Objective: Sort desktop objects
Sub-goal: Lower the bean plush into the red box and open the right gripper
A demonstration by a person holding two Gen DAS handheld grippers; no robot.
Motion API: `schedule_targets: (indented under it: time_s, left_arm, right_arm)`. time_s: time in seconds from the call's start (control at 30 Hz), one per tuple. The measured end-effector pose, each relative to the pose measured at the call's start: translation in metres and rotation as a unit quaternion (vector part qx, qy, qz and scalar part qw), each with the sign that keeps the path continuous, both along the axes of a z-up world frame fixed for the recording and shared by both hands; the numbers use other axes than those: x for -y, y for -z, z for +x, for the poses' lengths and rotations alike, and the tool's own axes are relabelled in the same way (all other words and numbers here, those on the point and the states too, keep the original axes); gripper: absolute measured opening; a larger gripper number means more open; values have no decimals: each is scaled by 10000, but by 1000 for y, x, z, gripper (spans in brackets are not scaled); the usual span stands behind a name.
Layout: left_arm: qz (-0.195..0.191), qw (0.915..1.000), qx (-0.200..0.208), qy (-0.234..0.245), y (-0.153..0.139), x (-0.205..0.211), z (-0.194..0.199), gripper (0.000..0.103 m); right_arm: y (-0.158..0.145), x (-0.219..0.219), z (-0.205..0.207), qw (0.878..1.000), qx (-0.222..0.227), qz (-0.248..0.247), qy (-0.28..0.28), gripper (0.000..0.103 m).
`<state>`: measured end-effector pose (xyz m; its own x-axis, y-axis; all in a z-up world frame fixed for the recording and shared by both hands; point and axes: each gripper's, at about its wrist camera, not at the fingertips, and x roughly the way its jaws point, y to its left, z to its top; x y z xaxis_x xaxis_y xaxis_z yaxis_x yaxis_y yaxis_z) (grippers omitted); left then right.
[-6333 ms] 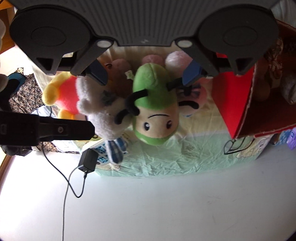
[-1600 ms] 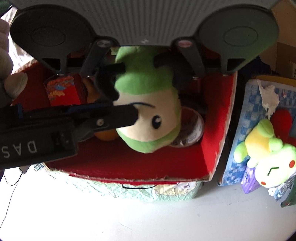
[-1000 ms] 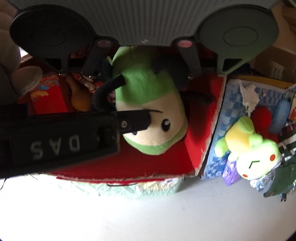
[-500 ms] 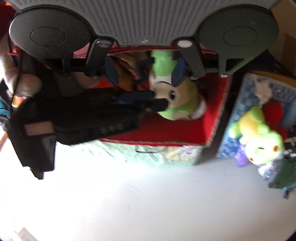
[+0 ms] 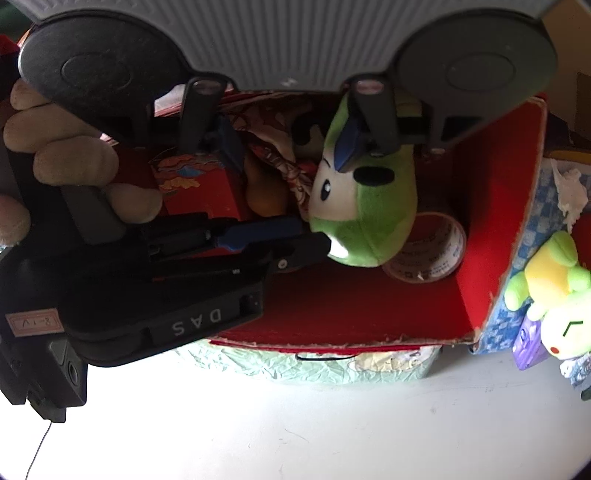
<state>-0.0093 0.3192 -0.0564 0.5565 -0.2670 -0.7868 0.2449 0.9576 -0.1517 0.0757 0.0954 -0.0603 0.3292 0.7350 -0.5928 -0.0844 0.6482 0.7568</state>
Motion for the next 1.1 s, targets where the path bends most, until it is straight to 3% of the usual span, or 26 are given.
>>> schedule_targets:
  time_s: [0.17, 0.27, 0.4, 0.57, 0.87, 1.1]
  left_arm:
    - [-247, 9995, -104, -142, 2, -16, 3, 53]
    - [-125, 9998, -34, -125, -1, -7, -2, 53]
    - [-256, 9995, -1, -173, -9, -4, -8, 59]
    - [-123, 9993, 237, -268, -22, 0, -14, 63]
    - [406, 9965, 82, -721, -28, 11, 1, 64]
    - [669, 9933, -73, -938, -26, 19, 5, 65]
  right_arm:
    - [-3, -15, -4, 9993, 222, -241, -205, 30]
    - [-3, -14, -3, 9993, 229, -241, -196, 31]
    - [-5, -8, -6, 9993, 264, -263, -78, 31]
    - [-12, 0, -13, 9983, 410, -398, 99, 31]
    - [-35, 9, -29, 9904, 927, -949, 392, 31]
    - [-37, 18, -39, 9891, 974, -986, 504, 31]
